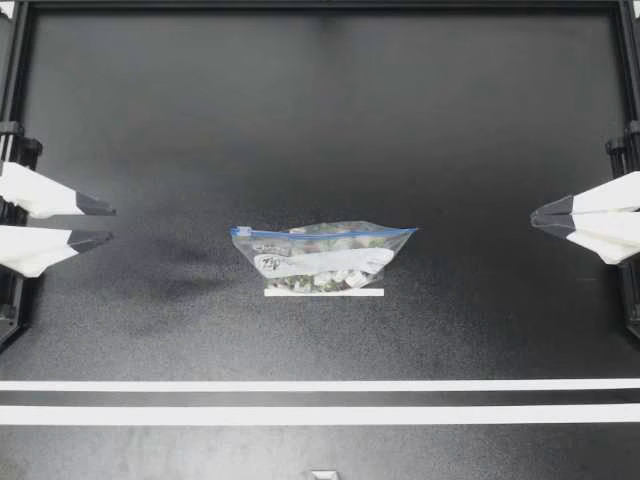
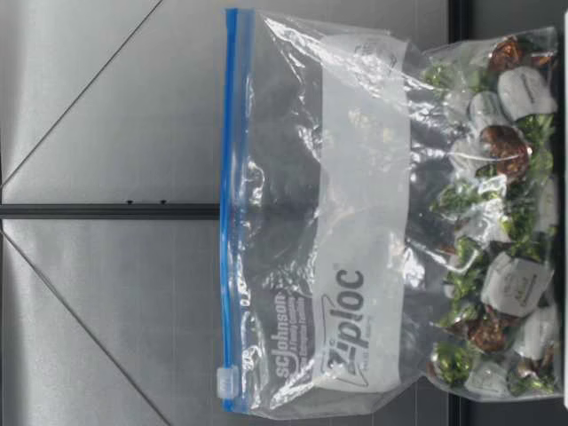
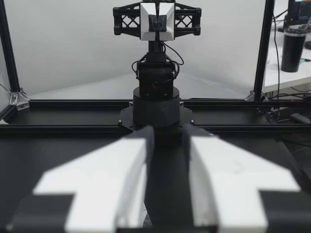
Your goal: Slide open the ziploc bag.
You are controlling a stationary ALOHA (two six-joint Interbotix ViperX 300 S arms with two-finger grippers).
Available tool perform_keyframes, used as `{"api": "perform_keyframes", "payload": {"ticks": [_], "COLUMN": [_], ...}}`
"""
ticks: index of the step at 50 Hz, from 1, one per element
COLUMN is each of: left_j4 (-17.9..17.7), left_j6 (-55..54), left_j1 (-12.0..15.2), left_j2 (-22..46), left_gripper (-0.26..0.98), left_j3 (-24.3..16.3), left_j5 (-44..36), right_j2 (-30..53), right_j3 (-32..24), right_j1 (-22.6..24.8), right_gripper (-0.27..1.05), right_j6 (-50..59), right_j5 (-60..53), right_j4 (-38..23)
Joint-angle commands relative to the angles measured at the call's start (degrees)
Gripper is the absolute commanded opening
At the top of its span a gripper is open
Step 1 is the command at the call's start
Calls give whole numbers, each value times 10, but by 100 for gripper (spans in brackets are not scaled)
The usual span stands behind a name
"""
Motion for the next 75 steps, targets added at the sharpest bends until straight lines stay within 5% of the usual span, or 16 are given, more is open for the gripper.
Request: {"api": "perform_keyframes", "payload": {"ticks": [1,19,31,39,50,58,70,75], "left_j4": [-4,-3,-34,-47,-51,-51,-51,-51], "left_j6": [0,11,4,2,0,-18,-33,-35], "left_j1": [6,17,50,50,49,49,49,49], "left_j2": [8,54,169,236,281,323,415,451], "left_gripper": [-13,-15,-13,1,39,43,43,43], "left_j3": [-8,33,60,62,56,54,22,1], "left_j5": [-1,-7,-50,-97,-107,-149,-226,-231], "right_j2": [3,18,149,257,375,444,518,539], "right_j3": [-4,-4,-56,-119,-205,-268,-344,-368], "right_j1": [-4,-4,-17,-34,-50,-57,-58,-58], "right_gripper": [-14,-15,-15,-15,-10,5,50,55], "right_j6": [0,0,-4,-4,-8,-11,-45,-54], "right_j5": [-4,-105,-205,-202,-173,-115,-33,1], "right_j4": [-1,-1,-2,-2,-4,-17,-19,-19]}}
